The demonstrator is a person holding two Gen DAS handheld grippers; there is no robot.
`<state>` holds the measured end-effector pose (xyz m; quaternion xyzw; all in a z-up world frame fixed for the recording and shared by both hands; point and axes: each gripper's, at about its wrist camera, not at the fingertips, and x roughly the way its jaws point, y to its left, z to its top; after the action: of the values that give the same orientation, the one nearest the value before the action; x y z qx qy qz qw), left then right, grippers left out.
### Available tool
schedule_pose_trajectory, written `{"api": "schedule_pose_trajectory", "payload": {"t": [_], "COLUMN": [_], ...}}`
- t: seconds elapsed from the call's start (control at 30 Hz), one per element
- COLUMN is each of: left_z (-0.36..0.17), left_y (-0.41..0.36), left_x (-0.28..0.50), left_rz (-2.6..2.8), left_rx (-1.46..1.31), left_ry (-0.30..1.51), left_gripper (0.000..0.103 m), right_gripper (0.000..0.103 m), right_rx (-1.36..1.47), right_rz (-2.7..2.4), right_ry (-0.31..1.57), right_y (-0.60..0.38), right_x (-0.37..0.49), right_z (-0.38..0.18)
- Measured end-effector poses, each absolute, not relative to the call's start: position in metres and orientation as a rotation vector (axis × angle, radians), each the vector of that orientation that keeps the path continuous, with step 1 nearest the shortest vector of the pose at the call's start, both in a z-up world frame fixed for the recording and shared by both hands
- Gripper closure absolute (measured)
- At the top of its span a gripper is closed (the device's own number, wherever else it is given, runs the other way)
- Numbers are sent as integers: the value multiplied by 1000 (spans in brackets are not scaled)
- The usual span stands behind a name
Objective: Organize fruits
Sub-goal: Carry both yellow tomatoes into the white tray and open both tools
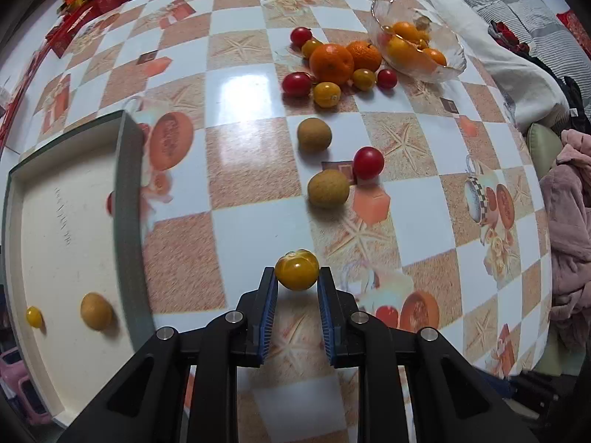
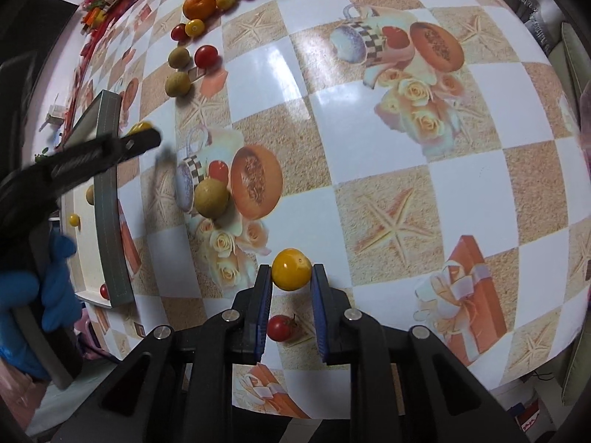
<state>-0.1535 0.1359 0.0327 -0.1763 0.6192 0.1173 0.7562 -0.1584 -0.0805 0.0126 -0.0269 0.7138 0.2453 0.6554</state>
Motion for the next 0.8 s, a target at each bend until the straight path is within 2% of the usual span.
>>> {"api": "schedule_pose_trajectory", "payload": {"t": [0.37,0.8], "left_z": [54,67], "left_y": [164,212], "left_x": [-201,-268], "left_rz": [329,482], "left_rx": [-409,-499], "left_ry": [1302,1244], "left_gripper": [79,79], "right_gripper": [80,80], "right_rx": [-124,-292], "right_rz": [618,776], "right_ry": [1586,1526], "right_y": [-62,14], "right_x": [-142,-150], "right_z": [33,58]}}
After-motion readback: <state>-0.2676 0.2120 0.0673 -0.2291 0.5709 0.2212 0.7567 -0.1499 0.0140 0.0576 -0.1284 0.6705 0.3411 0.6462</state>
